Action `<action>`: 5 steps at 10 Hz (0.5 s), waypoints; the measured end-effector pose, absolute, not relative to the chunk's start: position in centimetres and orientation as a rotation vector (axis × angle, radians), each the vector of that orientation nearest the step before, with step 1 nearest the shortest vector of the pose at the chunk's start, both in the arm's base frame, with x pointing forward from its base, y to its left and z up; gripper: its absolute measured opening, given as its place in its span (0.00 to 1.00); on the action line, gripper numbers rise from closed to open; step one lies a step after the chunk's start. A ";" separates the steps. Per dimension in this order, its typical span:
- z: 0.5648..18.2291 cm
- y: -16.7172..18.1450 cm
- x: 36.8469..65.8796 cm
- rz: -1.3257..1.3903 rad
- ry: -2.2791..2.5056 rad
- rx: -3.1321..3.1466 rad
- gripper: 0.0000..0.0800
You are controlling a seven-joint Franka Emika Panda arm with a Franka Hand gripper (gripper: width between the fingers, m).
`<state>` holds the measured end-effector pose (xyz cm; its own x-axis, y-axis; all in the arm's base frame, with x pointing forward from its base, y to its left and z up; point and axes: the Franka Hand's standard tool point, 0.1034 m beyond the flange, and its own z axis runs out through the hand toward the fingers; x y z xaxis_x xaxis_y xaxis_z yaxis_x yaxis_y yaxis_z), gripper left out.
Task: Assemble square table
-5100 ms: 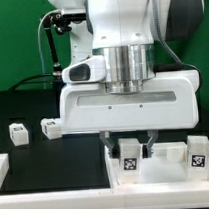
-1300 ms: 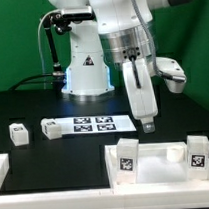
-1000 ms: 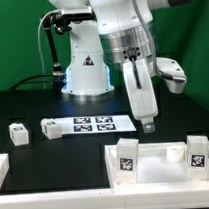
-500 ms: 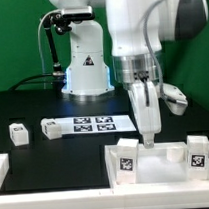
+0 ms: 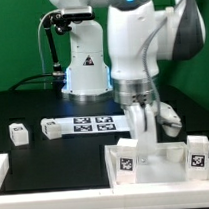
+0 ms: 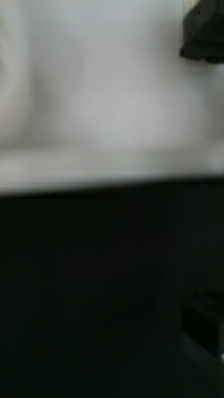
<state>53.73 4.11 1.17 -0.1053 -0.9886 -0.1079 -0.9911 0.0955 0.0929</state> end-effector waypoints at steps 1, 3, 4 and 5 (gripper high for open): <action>1.1 4.2 54.1 0.177 2.300 -2.091 0.77; 1.0 4.3 53.9 0.183 2.301 -2.095 0.55; 0.9 4.3 53.9 0.183 2.301 -2.096 0.32; 0.9 4.3 53.9 0.183 2.301 -2.096 0.32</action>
Offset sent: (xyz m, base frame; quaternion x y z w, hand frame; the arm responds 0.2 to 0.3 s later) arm 0.0000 0.0000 0.0000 0.0000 0.0000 0.0000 1.0000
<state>53.86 4.29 0.90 -0.0959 -0.9907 -0.0965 -0.9935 0.0893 0.0710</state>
